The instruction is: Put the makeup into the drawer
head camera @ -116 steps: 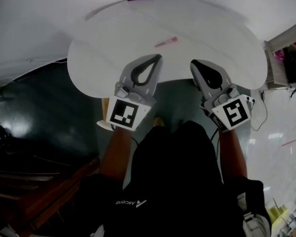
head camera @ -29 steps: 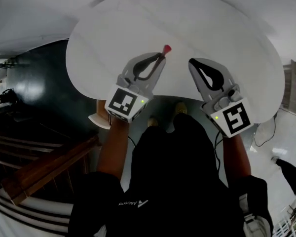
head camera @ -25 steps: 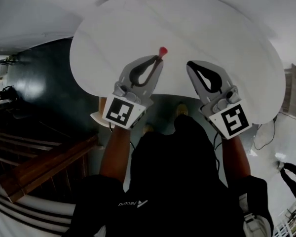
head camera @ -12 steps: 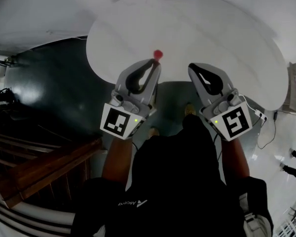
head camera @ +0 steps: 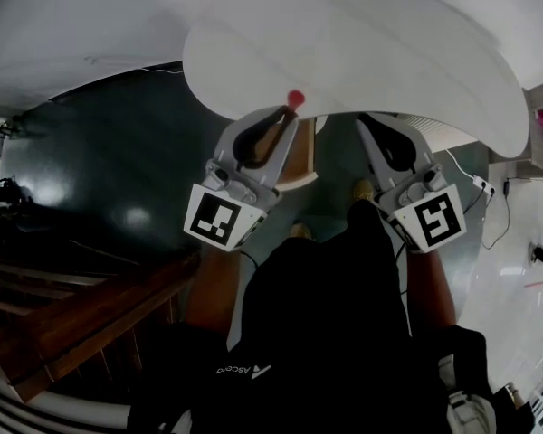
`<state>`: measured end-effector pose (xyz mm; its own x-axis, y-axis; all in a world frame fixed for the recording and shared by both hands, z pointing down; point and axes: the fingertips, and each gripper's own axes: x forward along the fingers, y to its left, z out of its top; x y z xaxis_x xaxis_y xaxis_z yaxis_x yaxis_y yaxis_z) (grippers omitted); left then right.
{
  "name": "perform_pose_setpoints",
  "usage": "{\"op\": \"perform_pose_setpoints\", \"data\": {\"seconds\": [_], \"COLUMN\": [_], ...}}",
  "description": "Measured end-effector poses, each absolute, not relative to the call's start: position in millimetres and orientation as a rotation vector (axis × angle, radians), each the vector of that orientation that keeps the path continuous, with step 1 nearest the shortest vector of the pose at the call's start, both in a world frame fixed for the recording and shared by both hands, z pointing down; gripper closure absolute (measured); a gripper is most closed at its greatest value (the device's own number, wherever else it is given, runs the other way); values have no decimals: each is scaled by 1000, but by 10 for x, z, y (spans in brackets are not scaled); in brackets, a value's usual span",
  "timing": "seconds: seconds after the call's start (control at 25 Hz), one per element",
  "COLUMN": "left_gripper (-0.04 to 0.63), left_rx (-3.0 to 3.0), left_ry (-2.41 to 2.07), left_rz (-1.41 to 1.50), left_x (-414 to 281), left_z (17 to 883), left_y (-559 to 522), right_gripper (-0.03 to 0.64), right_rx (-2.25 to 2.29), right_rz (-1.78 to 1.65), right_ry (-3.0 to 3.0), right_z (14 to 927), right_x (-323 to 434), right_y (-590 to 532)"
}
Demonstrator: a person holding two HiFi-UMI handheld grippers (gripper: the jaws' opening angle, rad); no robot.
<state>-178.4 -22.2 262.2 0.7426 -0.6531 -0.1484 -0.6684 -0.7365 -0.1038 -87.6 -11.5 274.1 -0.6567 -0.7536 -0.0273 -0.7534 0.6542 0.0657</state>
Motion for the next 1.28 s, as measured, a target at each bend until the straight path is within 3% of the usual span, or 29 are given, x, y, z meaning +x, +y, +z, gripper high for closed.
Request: {"op": "perform_pose_setpoints", "data": {"seconds": [0.52, 1.28], "left_gripper": [541, 541], "left_rx": [-2831, -2769], "left_ry": [1038, 607], "left_rz": [-24, -942], "left_x": [-1903, -1937], "left_z": [2940, 4767], "left_y": [-87, -283], "right_gripper": [614, 614], "right_rx": [1232, 1177], "right_rz": [-70, 71], "right_ry": [-2828, -2793], "right_z": [2948, 3440], "right_x": [-978, -980], "right_y": [61, -234]}}
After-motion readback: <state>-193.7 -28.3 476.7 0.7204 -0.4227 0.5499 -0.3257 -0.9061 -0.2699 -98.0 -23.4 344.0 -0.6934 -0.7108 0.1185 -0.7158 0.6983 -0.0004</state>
